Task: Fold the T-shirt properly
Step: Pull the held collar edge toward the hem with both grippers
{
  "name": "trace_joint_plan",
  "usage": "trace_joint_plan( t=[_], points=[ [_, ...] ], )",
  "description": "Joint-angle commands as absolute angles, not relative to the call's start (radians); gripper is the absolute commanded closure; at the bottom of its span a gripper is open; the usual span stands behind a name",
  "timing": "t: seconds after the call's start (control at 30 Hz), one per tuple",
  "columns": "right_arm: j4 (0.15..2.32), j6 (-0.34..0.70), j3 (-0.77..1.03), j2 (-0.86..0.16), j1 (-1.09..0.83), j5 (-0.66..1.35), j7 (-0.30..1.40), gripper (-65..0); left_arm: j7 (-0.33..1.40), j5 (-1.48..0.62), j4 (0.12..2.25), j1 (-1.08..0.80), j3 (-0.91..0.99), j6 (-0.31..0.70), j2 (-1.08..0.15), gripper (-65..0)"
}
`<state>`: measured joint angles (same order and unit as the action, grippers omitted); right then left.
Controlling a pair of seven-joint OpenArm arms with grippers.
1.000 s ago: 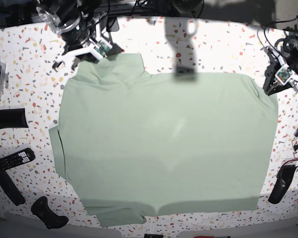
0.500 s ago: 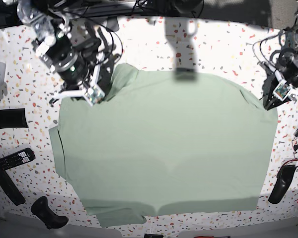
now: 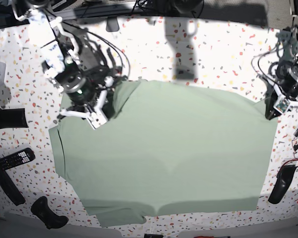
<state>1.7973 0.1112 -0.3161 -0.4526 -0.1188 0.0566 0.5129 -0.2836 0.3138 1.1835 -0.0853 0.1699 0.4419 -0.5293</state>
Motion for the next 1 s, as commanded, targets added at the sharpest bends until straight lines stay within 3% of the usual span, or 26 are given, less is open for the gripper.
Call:
trace_joint_plan(
  t=[0.0,0.23,0.7,0.97],
  points=[
    [1.804,0.108,-0.31,-0.446,-0.092,0.056,0.483,0.0,-0.307,0.301,1.18,-0.053,0.176,0.427,-0.542,0.0],
    [1.711,0.108,-0.31,-0.376,0.022,0.052,0.482,0.0,-0.31,0.302,1.104,0.052,0.176,0.429,-0.498,0.0],
    [1.558,0.108,-0.31,-0.374,0.22,0.053,0.482,0.0,-0.307,0.304,1.08,0.173,0.175,0.43,-0.496,0.0],
    [1.557,0.108,-0.31,-0.374,0.266,0.053,0.484,0.0,-0.316,0.302,0.887,0.253,0.175,0.429,-0.496,0.0]
  ],
)
